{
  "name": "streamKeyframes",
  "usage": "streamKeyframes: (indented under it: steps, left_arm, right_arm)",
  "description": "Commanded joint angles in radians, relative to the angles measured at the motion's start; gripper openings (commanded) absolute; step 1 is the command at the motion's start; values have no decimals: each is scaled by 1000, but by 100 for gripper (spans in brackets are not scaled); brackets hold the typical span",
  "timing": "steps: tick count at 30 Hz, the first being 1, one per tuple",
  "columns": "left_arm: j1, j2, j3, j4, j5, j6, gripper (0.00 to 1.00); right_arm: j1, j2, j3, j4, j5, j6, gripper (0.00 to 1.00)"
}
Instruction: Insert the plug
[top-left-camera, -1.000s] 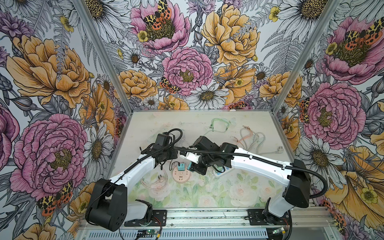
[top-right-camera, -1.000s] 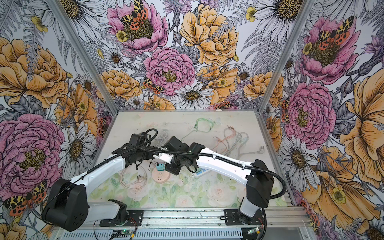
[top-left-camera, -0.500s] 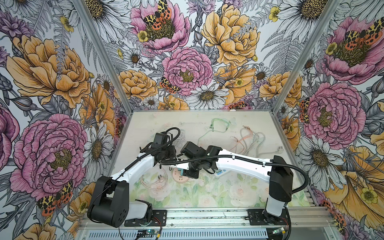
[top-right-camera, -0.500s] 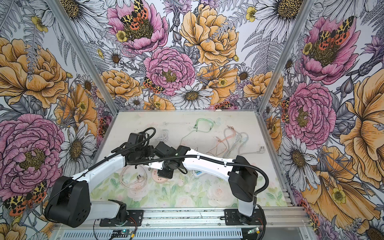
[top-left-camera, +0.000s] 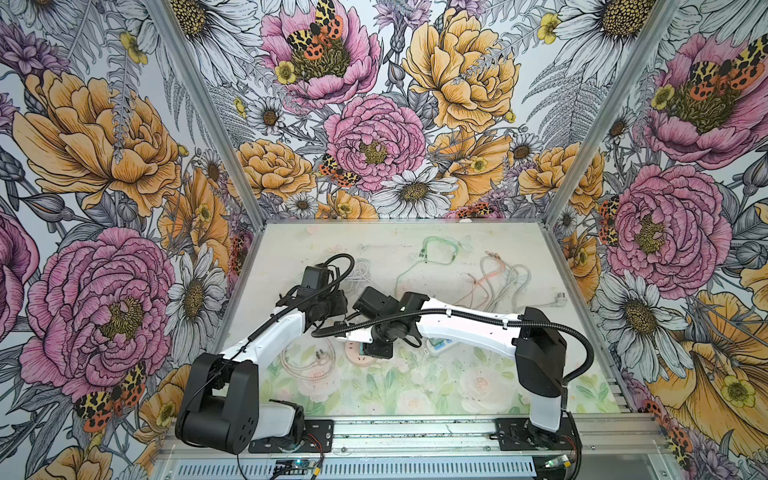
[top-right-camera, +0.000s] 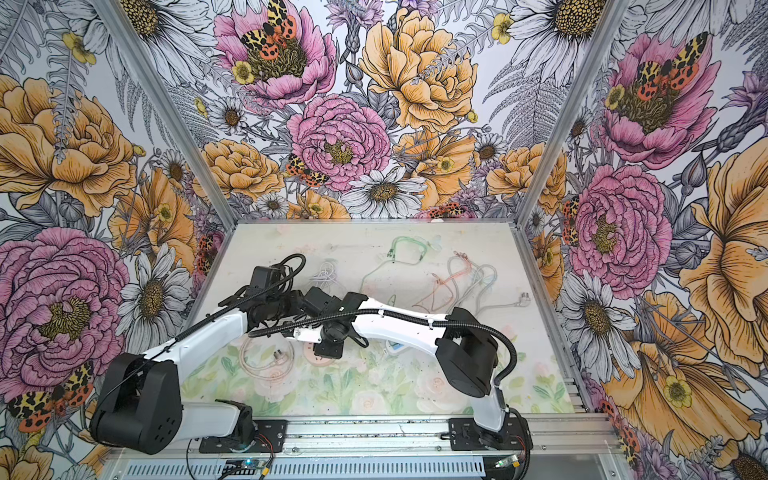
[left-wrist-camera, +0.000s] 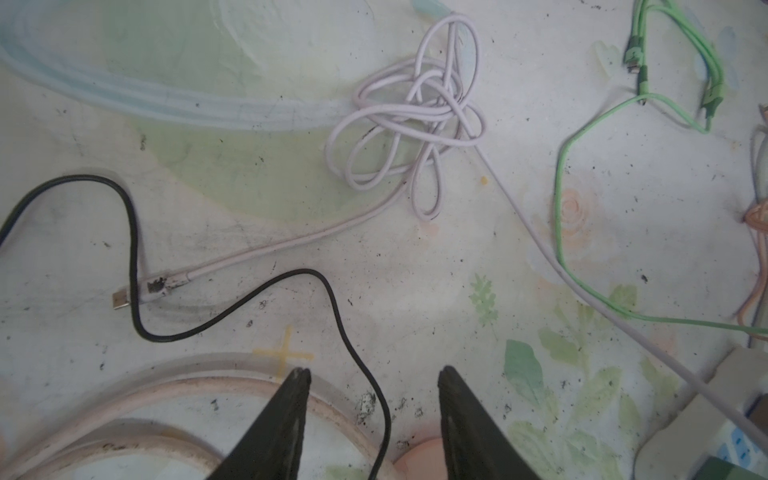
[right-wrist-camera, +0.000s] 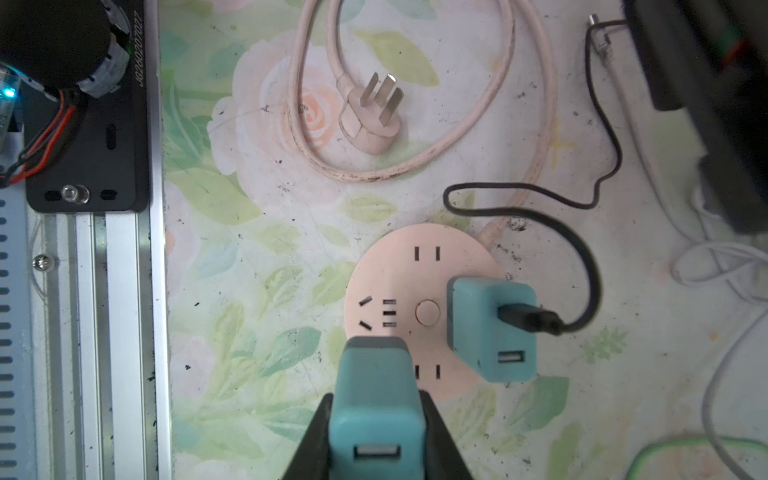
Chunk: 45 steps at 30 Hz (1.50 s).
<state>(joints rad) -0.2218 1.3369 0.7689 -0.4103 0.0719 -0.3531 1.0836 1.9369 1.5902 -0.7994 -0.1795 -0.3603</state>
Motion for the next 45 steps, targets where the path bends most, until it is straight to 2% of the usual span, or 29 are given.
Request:
streamKeyframes:
  steps: [1, 2, 5, 8, 11, 18, 23, 45]
  left_arm:
    - [23, -7, -11, 32, 36, -8, 52]
    - [27, -3, -13, 29, 42, -17, 49]
    - [33, -12, -27, 5, 44, -59, 33]
    - [38, -58, -55, -42, 3, -100, 19]
    - [38, -101, -78, -104, -26, -121, 14]
    - [16, -139, -162, -121, 16, -159, 11]
    - [-40, -115, -168, -117, 18, -180, 11]
    - [-176, -76, -244, -5, 99, -288, 10]
  right_arm:
    - [9, 31, 46, -3, 6, -8, 0]
    - [10, 37, 49, -4, 7, -9, 0]
    - [10, 38, 56, -5, 3, -7, 0]
    - [12, 32, 55, -4, 3, -2, 0]
    - [13, 33, 53, -4, 4, 3, 0]
    - [19, 37, 59, -3, 26, 6, 0]
    - [21, 33, 56, -3, 40, 11, 0]
    - [24, 23, 27, -3, 72, 10, 0]
